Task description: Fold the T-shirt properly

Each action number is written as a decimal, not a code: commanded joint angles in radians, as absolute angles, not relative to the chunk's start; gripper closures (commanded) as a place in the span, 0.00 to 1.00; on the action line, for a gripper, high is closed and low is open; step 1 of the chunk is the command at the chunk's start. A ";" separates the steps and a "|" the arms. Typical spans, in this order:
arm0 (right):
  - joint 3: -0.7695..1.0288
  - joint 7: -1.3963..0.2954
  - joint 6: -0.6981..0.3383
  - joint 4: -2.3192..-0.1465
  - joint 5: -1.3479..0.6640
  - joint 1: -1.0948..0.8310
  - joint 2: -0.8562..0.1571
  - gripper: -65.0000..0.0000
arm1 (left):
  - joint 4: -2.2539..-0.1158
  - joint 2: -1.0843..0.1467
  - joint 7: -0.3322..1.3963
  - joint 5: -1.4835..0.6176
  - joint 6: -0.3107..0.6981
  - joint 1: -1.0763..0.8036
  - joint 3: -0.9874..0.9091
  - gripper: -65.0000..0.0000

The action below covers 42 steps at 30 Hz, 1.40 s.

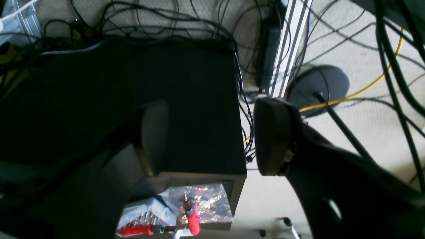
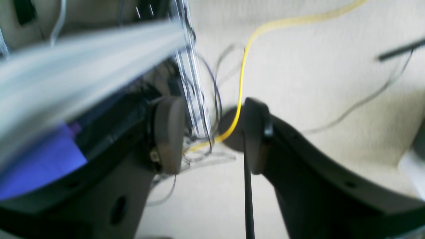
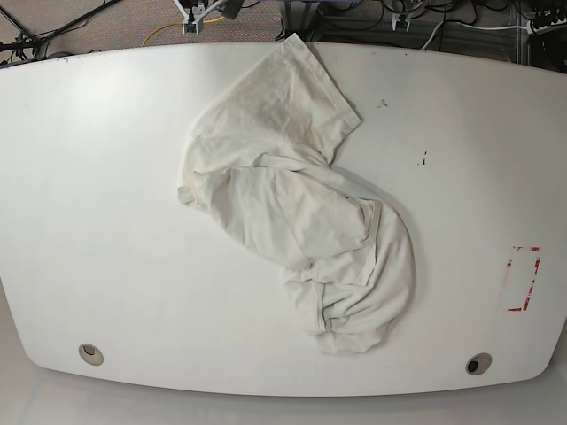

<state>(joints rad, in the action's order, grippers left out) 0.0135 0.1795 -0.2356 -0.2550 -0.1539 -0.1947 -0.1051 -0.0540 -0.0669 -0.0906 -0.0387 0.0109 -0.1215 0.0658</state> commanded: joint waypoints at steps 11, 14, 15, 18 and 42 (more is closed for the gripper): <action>0.016 0.203 -0.239 -0.259 -0.153 -0.228 -0.116 0.58 | -0.076 -0.071 -0.139 -0.042 0.007 -0.159 0.064 0.43; 0.016 0.252 -0.236 -0.285 -0.153 -0.262 -0.119 0.58 | -0.162 -0.073 -0.171 -0.042 0.007 -0.216 0.064 0.43; 0.016 0.259 -0.232 -0.312 -0.153 -0.288 -0.120 0.58 | -0.214 -0.074 -0.186 -0.042 0.007 -0.248 0.064 0.43; 0.019 0.257 -0.236 -0.401 -0.154 -0.346 -0.120 0.59 | -0.300 -0.093 -0.189 -0.042 0.007 -0.309 0.064 0.43; 0.122 0.160 -0.239 -1.365 -0.163 -0.978 -0.088 0.59 | -1.145 -0.232 -0.196 -0.048 0.005 -0.865 0.028 0.43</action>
<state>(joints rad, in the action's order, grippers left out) 0.1085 0.1505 -0.2344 -1.3083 -0.1585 -0.9379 -0.0994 -1.0771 -0.2276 -0.1730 -0.0456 0.0078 -0.8280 0.0544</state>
